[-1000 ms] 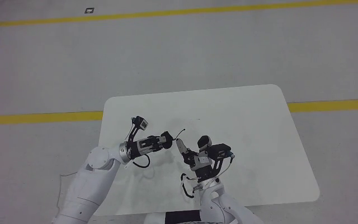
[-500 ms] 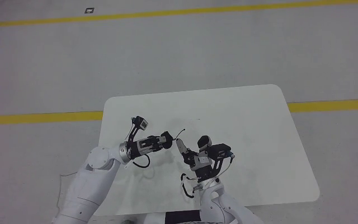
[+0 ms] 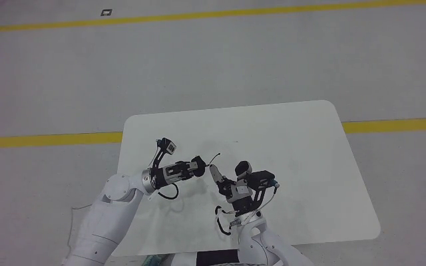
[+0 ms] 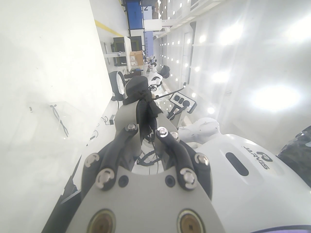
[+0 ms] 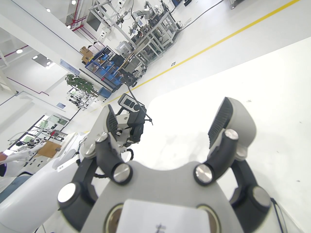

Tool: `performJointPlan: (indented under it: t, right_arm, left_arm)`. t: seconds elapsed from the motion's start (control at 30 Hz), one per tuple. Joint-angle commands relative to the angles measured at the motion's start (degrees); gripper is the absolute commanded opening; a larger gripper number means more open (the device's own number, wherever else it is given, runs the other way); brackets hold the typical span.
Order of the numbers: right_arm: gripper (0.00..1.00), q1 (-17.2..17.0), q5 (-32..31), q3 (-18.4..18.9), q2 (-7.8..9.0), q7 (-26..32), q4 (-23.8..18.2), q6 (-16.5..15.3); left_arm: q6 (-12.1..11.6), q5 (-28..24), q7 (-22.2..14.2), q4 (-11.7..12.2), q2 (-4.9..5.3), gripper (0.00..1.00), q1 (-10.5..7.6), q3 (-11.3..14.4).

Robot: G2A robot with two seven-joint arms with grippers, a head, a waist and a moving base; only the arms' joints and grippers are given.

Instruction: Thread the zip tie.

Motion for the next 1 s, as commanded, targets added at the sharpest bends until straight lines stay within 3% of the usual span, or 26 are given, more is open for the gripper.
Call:
performJointPlan:
  t: [0.0,0.27,0.4,0.57,0.67,0.97]
  right_arm:
    - [1.0,0.0,0.0,0.0,0.0,0.0,0.0,0.0]
    - [1.0,0.19,0.12,0.24,0.01,0.15,0.13,-0.16]
    - [1.0,-0.51,2.39,1.39,0.17,2.61,-0.76,-3.75]
    - [1.0,-2.12,6.71,3.84,0.97,10.04,-1.54,-10.4]
    - [1.0,-2.9,7.73,5.07,1.36,12.87,-1.8,-12.45]
    - [1.0,-3.07,7.63,5.33,1.46,13.67,-2.03,-12.87]
  left_arm:
    - [0.0,0.0,0.0,0.0,0.0,0.0,0.0,0.0]
    - [0.0,0.0,0.0,0.0,0.0,0.0,0.0,0.0]
    - [0.0,0.0,0.0,0.0,0.0,0.0,0.0,0.0]
    - [0.0,0.0,0.0,0.0,0.0,0.0,0.0,0.0]
    - [0.0,0.0,0.0,0.0,0.0,0.0,0.0,0.0]
    - [0.73,-0.76,1.47,-0.5,-0.03,0.0,0.12,0.36]
